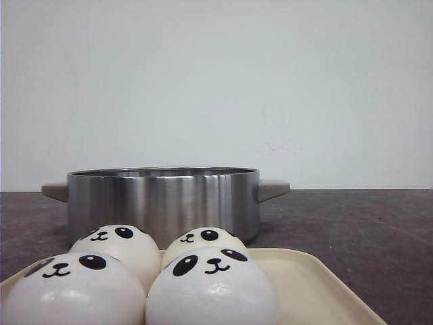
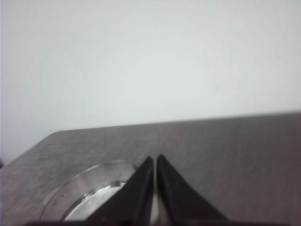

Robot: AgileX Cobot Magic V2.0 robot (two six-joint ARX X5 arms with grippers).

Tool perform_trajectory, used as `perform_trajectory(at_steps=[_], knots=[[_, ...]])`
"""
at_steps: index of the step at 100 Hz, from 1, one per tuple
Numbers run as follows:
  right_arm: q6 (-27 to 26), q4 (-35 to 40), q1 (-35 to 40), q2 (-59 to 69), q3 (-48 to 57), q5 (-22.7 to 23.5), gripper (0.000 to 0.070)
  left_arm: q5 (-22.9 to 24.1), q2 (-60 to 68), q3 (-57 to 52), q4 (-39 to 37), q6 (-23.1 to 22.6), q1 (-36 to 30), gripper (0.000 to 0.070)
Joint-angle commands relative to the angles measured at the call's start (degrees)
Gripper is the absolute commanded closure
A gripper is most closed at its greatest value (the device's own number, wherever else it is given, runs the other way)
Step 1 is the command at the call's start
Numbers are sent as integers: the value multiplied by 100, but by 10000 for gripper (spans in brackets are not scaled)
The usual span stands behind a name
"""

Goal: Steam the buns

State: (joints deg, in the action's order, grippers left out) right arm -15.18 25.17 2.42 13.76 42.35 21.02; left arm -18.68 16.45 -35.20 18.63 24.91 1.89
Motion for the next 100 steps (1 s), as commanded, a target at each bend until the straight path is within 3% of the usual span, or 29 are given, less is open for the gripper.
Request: perform_trajectory(at_steps=[1, 6, 10, 21, 24, 28, 34, 40, 50, 59, 82, 100], knots=[[450, 166, 7, 219, 553, -9, 696, -140, 372, -581, 76, -389, -68, 695], [531, 308, 9, 382, 852, -4, 696, -210, 629, -951, 173, -623, -153, 685], [557, 411, 9, 485, 1045, -2, 695, -245, 809, -1207, 223, -745, -229, 631], [551, 560, 9, 640, 1368, 103, 668, -247, 1169, -1725, 332, -866, -389, 340], [535, 555, 9, 645, 1412, 160, 593, -269, 1222, -1810, 330, -861, -422, 263], [503, 527, 9, 645, 1447, 175, 430, -352, 1268, -1888, 323, -859, -457, 202], [350, 466, 9, 645, 1467, 195, 170, -514, 1276, -1917, 330, -859, -483, 181], [157, 426, 9, 645, 1467, 374, 4, -560, 1261, -1917, 479, -861, -511, 181], [11, 315, 9, 675, 1467, 776, 0, -560, 1228, -1917, 896, -874, -581, 179], [11, 153, 9, 763, 1467, 868, 0, -557, 1222, -1917, 1331, -964, -693, 178], [-63, 258, 26, 1744, 1624, 1366, 0, -334, 1268, -1917, 2184, -1956, -1108, 180], [-42, 369, 595, 2728, 1880, 1281, 0, -105, 1316, -1917, 2540, -2164, -1325, 180]])
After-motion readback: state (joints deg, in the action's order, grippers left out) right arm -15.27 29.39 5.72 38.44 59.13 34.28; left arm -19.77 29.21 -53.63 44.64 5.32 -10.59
